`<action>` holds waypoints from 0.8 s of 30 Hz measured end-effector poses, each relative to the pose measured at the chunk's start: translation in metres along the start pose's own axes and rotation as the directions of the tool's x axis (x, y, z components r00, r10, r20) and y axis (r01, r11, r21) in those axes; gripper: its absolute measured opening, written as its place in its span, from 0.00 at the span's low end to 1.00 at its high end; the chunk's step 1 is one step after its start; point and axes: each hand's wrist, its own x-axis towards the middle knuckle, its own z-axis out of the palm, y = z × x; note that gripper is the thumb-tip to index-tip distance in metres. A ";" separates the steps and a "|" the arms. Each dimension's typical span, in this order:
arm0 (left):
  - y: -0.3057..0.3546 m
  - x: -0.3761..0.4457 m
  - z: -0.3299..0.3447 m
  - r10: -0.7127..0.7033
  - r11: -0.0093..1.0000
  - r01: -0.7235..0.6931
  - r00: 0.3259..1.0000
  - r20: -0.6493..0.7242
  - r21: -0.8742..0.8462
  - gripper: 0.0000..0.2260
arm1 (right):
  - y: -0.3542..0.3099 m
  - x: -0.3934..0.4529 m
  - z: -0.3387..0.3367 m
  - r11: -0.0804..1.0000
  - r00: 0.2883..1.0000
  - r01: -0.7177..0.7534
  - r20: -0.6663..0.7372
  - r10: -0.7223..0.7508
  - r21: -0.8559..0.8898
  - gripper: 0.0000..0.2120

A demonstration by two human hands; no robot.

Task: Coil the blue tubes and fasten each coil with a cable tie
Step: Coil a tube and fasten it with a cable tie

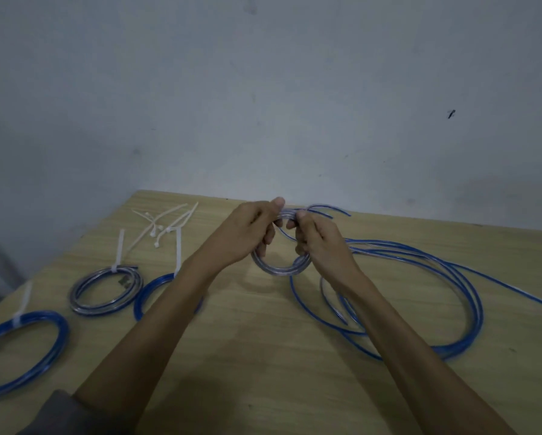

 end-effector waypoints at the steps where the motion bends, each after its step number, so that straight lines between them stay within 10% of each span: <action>1: -0.003 -0.002 -0.004 -0.009 1.000 0.009 1.000 0.023 0.013 0.22 | 0.000 0.000 0.006 1.000 0.999 0.002 0.039 -0.002 0.000 0.17; 11: -0.026 -0.004 -0.081 0.028 0.993 0.000 0.970 -0.241 0.116 0.20 | -0.002 0.038 0.073 0.996 0.993 0.074 0.085 -0.079 0.058 0.18; 24: -0.056 -0.009 -0.162 -0.118 0.989 0.137 0.961 -0.249 0.058 0.19 | -0.002 0.096 0.153 0.977 0.977 0.071 0.184 -0.109 0.202 0.13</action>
